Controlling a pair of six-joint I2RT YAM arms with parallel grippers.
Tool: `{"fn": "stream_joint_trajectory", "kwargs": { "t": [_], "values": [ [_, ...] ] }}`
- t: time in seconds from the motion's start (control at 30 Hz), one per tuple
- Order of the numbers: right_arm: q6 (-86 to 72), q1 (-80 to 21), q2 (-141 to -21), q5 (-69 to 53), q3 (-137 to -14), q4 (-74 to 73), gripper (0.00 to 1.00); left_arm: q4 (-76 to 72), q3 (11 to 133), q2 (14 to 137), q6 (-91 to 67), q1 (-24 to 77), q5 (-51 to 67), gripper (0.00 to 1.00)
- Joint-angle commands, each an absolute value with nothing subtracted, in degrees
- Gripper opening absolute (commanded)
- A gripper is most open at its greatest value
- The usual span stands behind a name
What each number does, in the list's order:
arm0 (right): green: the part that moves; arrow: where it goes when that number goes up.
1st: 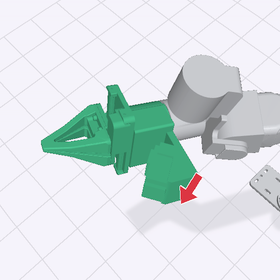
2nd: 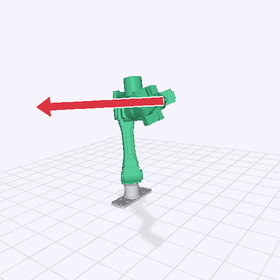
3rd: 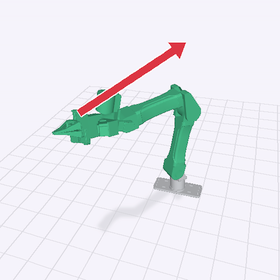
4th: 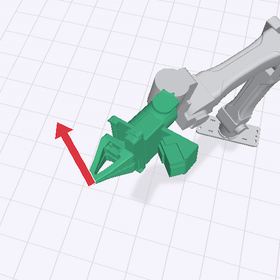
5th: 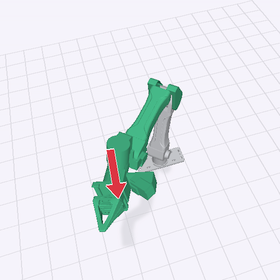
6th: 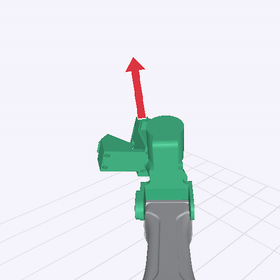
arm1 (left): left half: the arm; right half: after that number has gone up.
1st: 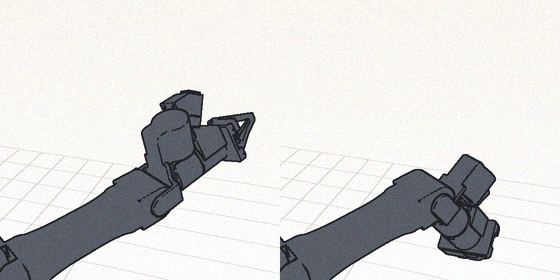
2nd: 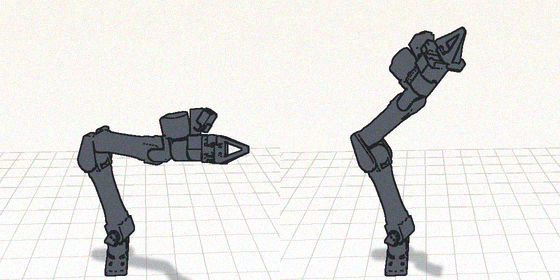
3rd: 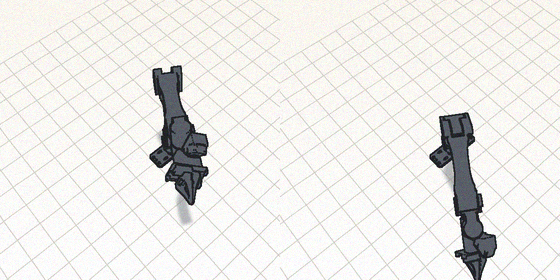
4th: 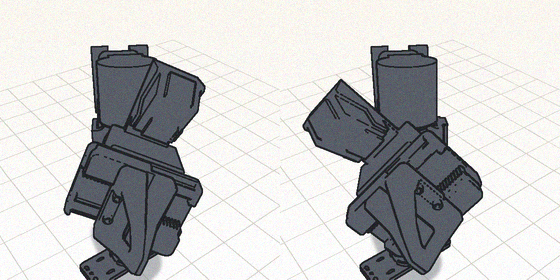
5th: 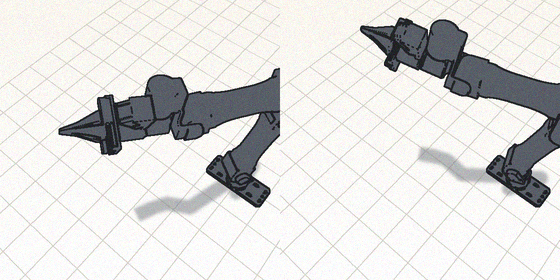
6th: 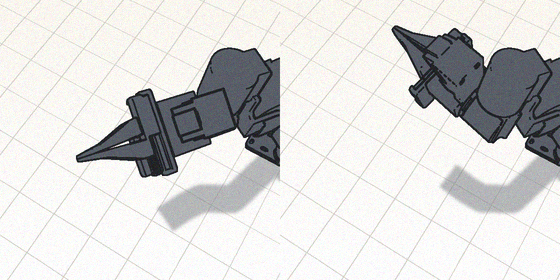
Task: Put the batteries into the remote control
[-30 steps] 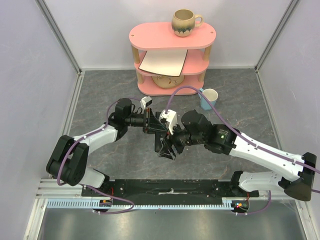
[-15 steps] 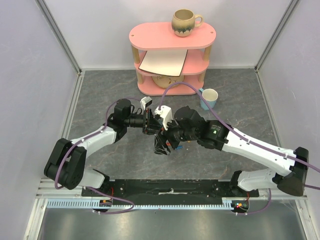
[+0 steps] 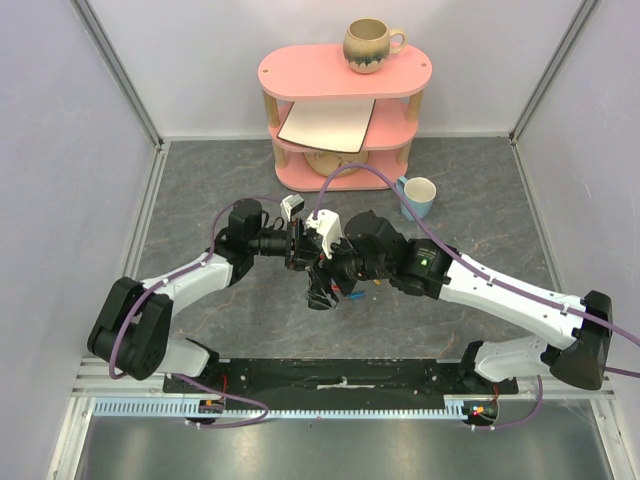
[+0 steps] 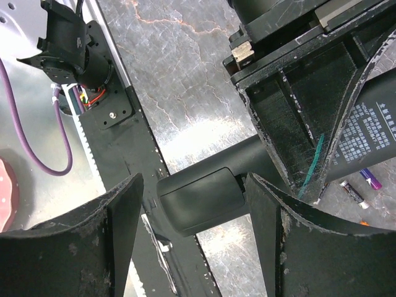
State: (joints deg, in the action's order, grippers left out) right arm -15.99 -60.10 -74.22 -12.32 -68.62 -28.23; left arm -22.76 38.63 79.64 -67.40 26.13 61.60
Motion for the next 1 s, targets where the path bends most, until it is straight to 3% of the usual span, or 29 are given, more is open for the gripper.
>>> {"fn": "stream_joint_trajectory", "kwargs": {
  "t": [0.0, 0.97],
  "values": [
    [-14.9, -59.8, -74.5, -10.5, -71.1, -27.2, 0.75, -25.3, 38.8, 78.0, -69.6, 26.5, 63.3, 0.02],
    [-16.3, -59.4, -73.2, -15.6, -65.9, -26.9, 0.73, -26.3, 41.6, 79.0, -70.8, 26.8, 63.4, 0.02]
  ]
}}
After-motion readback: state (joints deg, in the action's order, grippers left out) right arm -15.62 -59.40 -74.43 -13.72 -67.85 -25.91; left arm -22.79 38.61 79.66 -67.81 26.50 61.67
